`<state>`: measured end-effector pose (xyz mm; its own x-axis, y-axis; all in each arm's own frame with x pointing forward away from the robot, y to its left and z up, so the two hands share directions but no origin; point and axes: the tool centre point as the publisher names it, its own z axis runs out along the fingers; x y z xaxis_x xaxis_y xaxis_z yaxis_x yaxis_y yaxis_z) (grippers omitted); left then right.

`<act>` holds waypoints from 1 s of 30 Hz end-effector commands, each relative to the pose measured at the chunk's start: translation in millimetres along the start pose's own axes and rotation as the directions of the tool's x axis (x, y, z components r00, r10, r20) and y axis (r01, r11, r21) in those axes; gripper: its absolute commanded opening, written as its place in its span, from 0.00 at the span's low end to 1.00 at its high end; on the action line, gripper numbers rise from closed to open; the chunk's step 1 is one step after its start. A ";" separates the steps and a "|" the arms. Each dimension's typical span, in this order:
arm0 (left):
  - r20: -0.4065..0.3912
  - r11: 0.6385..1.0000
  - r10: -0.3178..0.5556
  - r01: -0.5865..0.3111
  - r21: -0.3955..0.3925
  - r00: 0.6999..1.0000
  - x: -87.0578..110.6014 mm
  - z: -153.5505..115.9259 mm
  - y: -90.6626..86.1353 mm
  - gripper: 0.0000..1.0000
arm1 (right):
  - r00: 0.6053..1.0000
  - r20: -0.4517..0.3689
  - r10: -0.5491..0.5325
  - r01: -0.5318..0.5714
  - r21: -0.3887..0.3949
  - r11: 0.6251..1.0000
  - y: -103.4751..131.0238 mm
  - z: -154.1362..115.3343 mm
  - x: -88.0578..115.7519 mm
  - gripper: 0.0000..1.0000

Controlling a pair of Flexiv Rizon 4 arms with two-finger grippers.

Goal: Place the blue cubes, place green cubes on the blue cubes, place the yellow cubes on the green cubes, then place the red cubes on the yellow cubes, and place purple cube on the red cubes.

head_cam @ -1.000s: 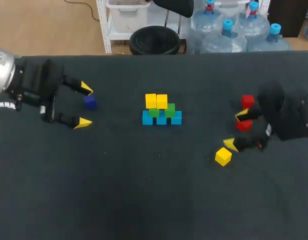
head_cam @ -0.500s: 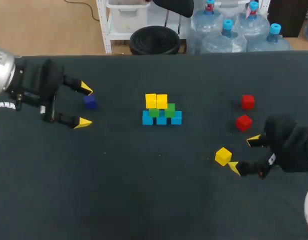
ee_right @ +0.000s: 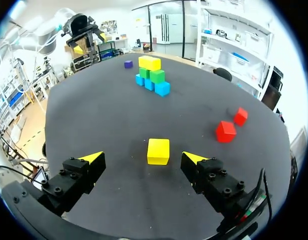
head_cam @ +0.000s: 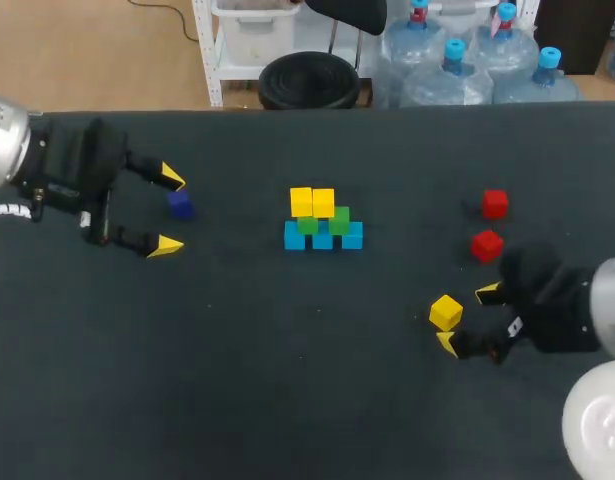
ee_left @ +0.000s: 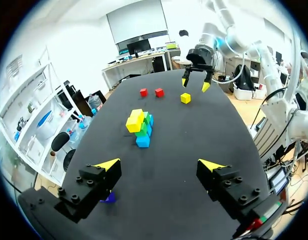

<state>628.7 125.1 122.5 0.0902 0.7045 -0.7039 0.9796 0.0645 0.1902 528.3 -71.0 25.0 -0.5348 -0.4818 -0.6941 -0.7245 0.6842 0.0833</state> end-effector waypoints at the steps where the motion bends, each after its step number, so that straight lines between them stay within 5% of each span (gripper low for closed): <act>1: 0.006 1.000 0.003 -0.003 -0.003 1.000 1.4 -0.5 -0.7 1.00 | 1.000 0.021 0.004 -0.004 -0.004 1.000 -4.6 12.9 7.1 1.00; 20: 0.006 1.000 0.003 -0.003 -0.003 1.000 1.4 -0.5 -0.7 1.00 | 1.000 0.010 0.010 -0.010 -0.017 1.000 -10.3 25.6 12.0 1.00; 22: 0.006 1.000 0.003 -0.003 -0.003 1.000 1.4 -0.5 -0.7 1.00 | 1.000 0.009 0.010 -0.010 -0.018 1.000 -10.8 26.7 11.6 0.87; 23: 0.006 1.000 0.003 -0.003 -0.003 1.000 1.4 -0.5 -0.7 1.00 | 1.000 0.010 0.010 -0.009 -0.018 1.000 -11.1 27.2 11.5 0.74; 24: 0.006 1.000 0.003 -0.003 -0.003 1.000 1.4 -0.5 -0.7 1.00 | 1.000 0.010 0.010 -0.010 -0.019 1.000 -11.5 27.5 11.4 0.50; 30: 0.006 1.000 0.003 -0.003 -0.003 1.000 1.4 -0.5 -0.7 1.00 | 1.000 0.011 0.009 -0.009 -0.020 1.000 -12.4 28.5 10.5 0.40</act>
<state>628.7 125.2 122.5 0.0904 0.7042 -0.7042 0.9796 0.0644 0.1901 542.8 -69.2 -1.0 -0.5387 -0.4731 -0.6971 -0.7275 0.6785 0.1017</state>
